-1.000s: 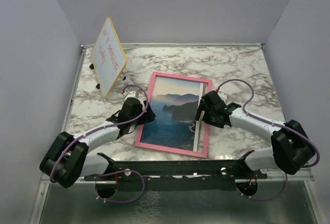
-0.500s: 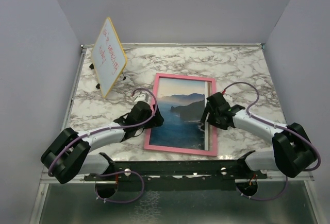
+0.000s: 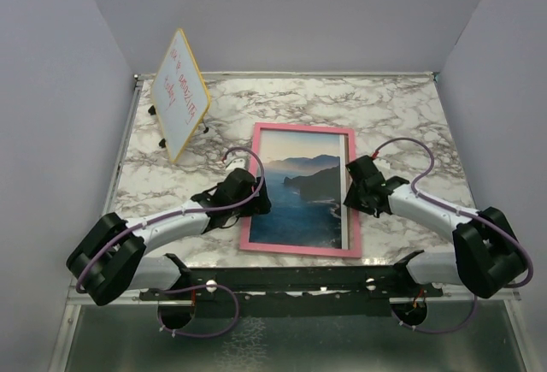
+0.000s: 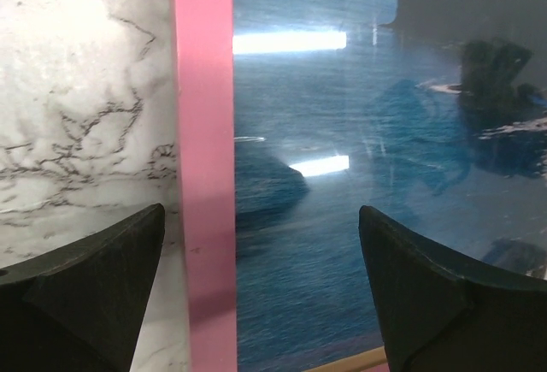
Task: Take the photo out of the frame
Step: Move the photo frame item to the photo frame.
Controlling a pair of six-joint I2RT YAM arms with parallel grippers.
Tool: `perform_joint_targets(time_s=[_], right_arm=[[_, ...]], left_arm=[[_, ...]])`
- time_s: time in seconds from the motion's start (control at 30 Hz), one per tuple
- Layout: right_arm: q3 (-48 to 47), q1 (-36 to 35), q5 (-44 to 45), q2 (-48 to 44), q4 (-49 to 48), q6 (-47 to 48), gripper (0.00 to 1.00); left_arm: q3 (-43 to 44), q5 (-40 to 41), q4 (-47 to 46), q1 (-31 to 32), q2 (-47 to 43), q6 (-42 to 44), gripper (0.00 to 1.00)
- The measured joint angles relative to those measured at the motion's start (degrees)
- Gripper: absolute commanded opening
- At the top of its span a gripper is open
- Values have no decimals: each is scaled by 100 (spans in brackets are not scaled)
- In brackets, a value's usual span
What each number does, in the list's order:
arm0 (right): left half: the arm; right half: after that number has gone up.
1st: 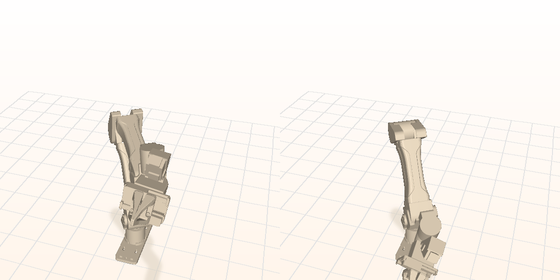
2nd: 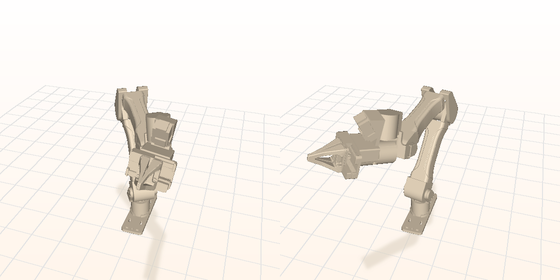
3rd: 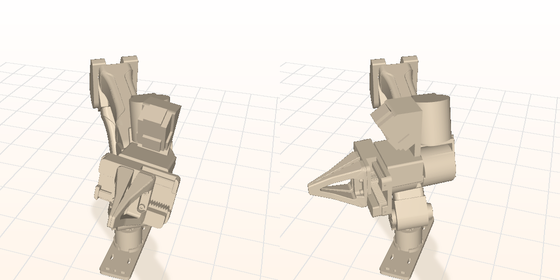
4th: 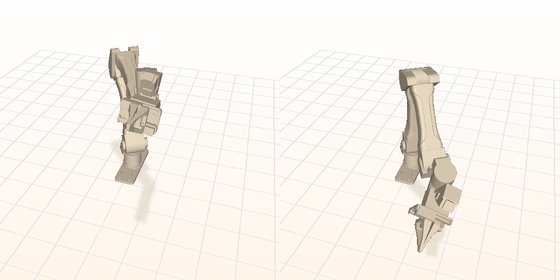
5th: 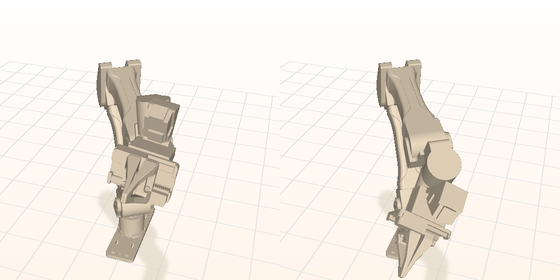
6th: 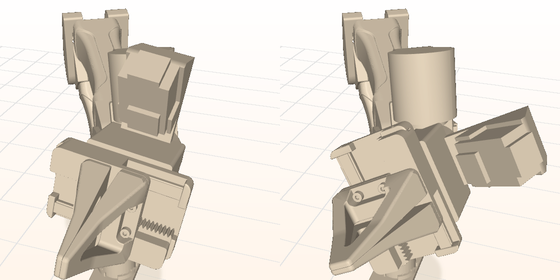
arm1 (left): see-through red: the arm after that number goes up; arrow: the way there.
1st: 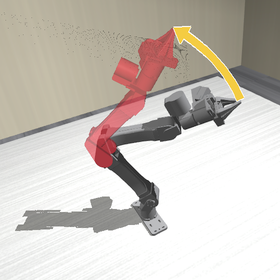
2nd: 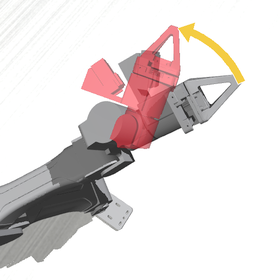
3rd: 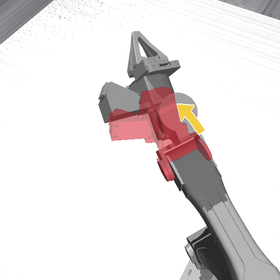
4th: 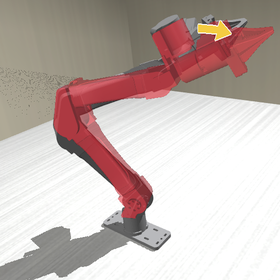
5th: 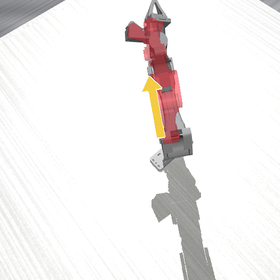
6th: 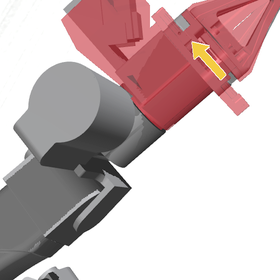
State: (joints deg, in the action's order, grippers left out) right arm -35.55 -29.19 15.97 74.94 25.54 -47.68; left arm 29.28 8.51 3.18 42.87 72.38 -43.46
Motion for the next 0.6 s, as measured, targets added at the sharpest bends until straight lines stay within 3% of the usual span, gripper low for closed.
perform_joint_targets(time_s=[0.17, 0.43, 0.6], right_arm=[[122, 0, 11, -168, -57, 184, 13], [76, -11, 66, -476, 177, 389, 2], [-170, -11, 2, -852, 417, 791, 1]], left_arm=[[136, 168, 538, 0, -46, 131, 99], [385, 404, 1193, 0, -365, 372, 99], [697, 575, 1567, 2, -682, 498, 99]])
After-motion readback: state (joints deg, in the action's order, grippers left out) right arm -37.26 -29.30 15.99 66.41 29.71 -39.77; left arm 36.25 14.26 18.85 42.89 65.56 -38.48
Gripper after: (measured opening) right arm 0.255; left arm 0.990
